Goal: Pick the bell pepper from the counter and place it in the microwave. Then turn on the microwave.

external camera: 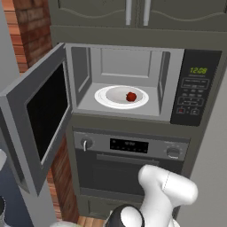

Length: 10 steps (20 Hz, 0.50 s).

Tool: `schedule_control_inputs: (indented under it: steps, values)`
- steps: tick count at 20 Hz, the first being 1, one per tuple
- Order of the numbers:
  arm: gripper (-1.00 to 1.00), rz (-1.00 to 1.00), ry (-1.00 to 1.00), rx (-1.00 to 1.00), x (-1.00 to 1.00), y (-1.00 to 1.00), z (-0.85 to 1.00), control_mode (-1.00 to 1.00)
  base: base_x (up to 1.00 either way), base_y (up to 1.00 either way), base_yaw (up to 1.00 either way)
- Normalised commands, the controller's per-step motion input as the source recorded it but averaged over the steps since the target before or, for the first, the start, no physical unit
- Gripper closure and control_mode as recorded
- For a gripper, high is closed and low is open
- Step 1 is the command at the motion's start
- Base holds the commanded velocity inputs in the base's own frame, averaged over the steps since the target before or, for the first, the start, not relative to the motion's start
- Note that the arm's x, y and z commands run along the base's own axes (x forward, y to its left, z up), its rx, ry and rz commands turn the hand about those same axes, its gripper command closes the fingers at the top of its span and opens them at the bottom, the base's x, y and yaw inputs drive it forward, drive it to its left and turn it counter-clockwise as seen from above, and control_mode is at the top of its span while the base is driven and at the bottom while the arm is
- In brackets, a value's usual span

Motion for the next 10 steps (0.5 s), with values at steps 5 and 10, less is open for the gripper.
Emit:
schedule_control_inputs:
  steps: [5, 10]
  values:
    - [-1.0, 0.0, 0.0, 0.0, 0.51, 0.09, -0.18, -1.0, 0.0, 0.0, 0.0]
    - [-1.0, -0.02, 0.0, 0.0, -0.07, -0.36, 0.0, -1.0, 0.0, 0.0, 0.0]
